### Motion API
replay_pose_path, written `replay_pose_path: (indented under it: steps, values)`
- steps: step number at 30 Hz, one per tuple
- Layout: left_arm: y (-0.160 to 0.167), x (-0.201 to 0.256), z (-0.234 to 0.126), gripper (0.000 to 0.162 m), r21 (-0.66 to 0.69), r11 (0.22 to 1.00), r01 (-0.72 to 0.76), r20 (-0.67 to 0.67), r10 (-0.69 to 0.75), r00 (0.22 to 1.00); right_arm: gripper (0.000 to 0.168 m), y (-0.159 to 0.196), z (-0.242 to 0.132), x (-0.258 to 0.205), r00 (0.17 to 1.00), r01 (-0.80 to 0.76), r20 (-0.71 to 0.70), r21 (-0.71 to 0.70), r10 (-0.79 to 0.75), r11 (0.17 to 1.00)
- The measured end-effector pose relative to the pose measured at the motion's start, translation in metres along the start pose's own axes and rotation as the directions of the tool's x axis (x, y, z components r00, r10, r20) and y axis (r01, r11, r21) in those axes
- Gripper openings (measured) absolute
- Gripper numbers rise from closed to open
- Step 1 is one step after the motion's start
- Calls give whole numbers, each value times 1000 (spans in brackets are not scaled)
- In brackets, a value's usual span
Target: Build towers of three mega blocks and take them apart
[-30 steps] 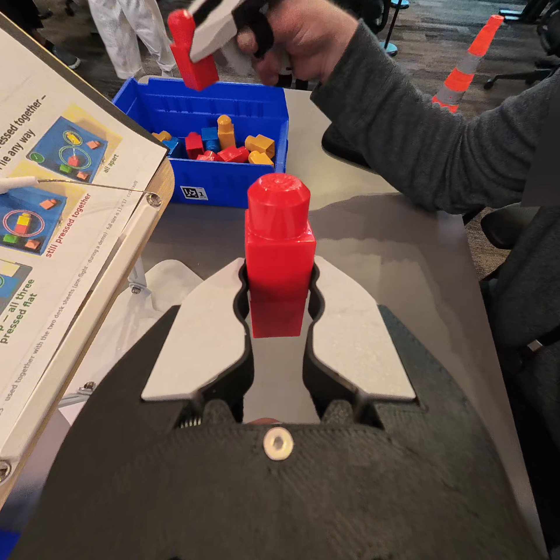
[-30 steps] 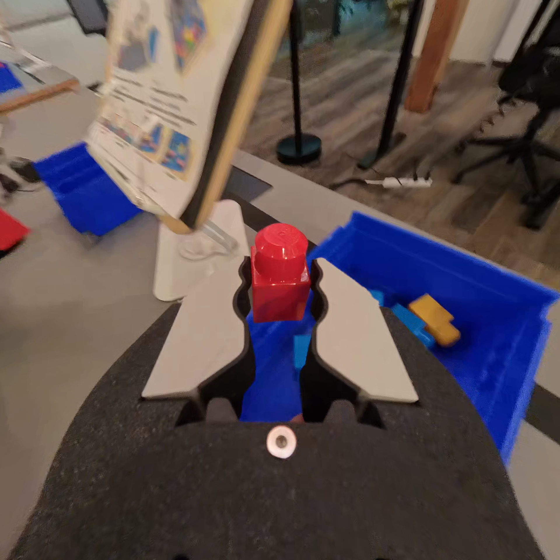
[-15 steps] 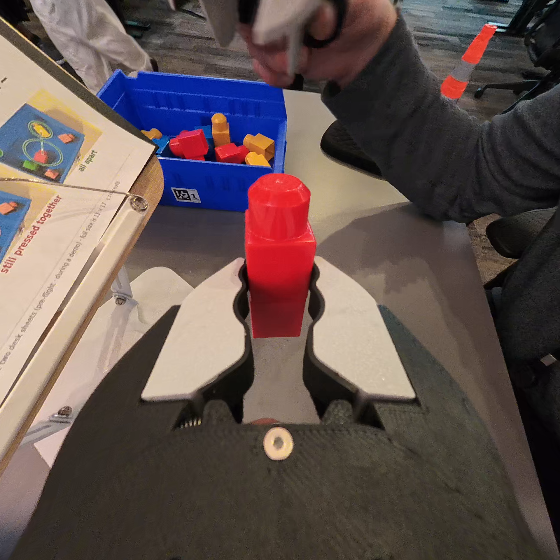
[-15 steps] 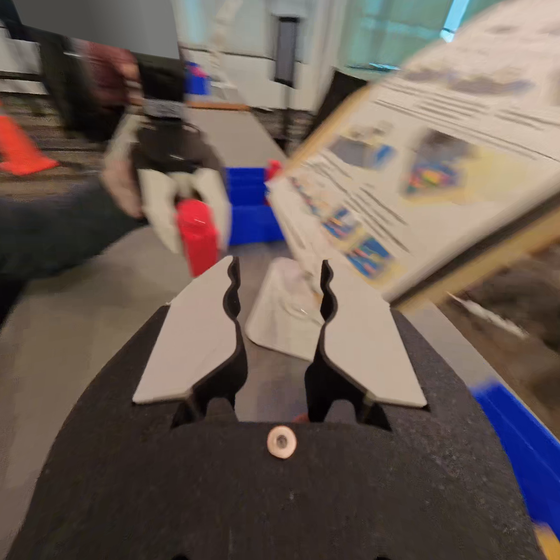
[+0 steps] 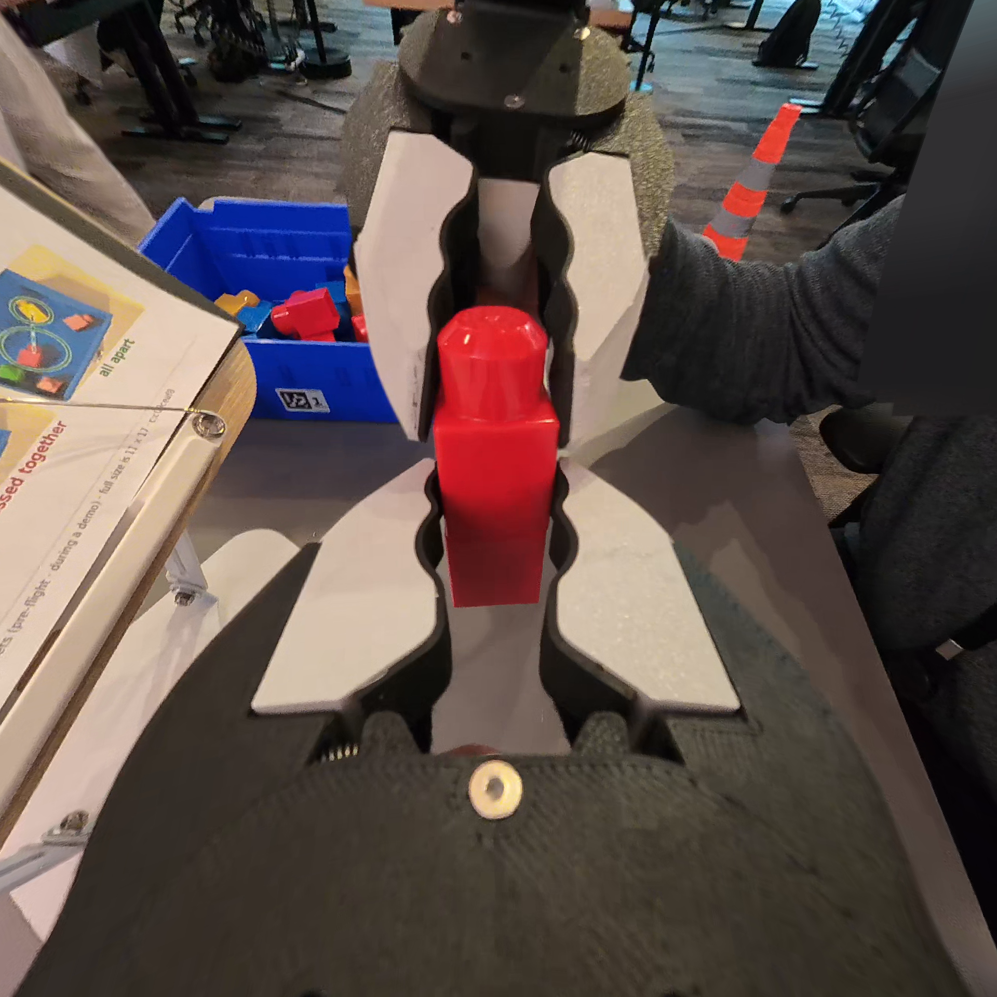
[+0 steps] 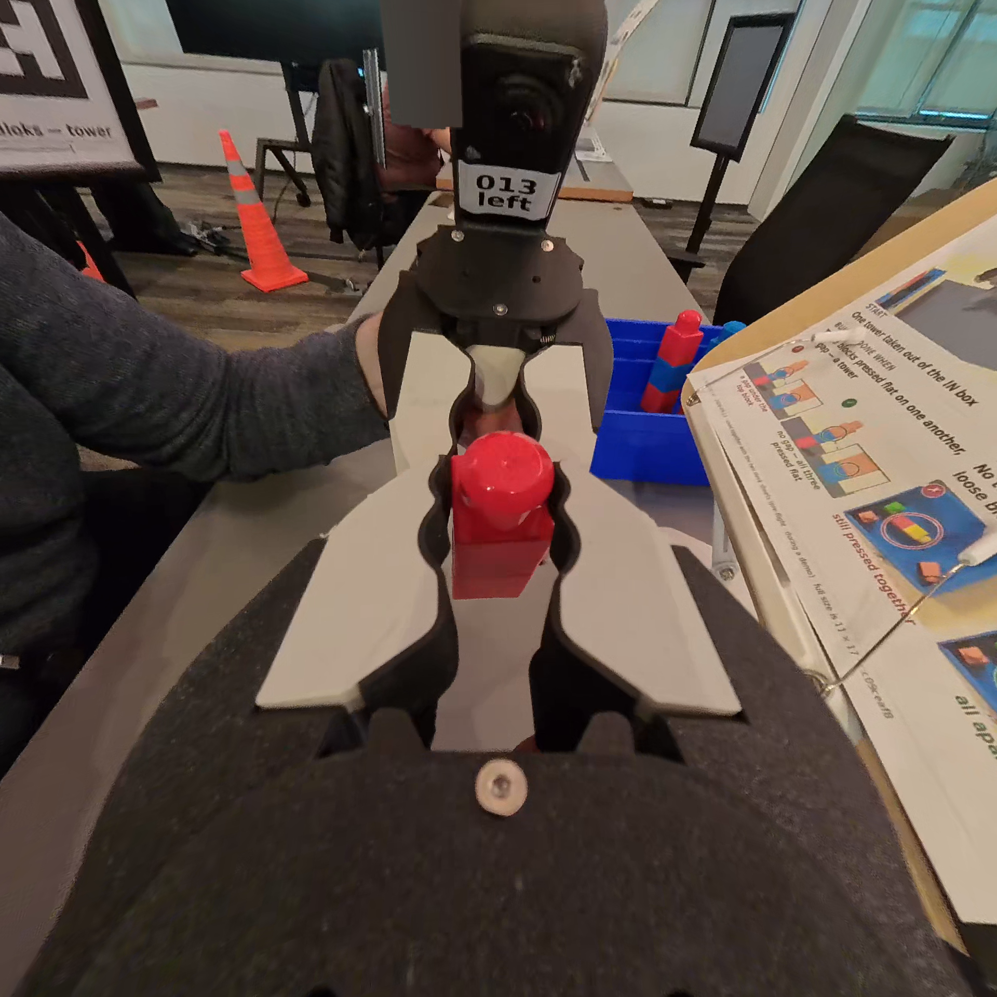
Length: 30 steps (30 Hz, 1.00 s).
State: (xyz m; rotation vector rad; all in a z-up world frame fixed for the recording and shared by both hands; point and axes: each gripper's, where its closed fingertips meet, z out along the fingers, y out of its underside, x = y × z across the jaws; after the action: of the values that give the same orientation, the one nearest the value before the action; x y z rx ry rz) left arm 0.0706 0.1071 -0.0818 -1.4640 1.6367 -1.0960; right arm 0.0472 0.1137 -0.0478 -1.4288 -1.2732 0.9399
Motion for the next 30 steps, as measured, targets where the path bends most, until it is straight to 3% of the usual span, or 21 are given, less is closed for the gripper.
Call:
replay_pose_path:
  steps: [4,7,12,15,25,28,30]
  values:
    - [9,-2,1,53,-52,999,-2,2,2,1000,34,-13,-6,3,1000,-25,-7,85,25,996]
    - [15,-3,6,36,-82,997,-12,11,13,1000,34,-15,-10,5,999,-32,-13,102,33,994]
    - [18,-6,8,36,-100,995,-3,24,5,1000,46,-7,-5,5,999,-36,-2,63,36,997]
    - [17,-3,9,36,-97,995,-19,16,20,1000,37,-2,-2,4,1000,-5,-15,26,6,1000]
    - [10,1,0,36,-81,997,-11,19,12,1000,37,-14,-3,1,996,65,-59,35,-62,997]
    - [5,2,-6,35,-58,998,-21,21,22,1000,37,-29,-9,2,995,58,-92,103,-48,993]
    - [26,-14,-4,35,-161,987,-28,99,45,994,37,-50,-31,9,990,18,-141,209,12,978]
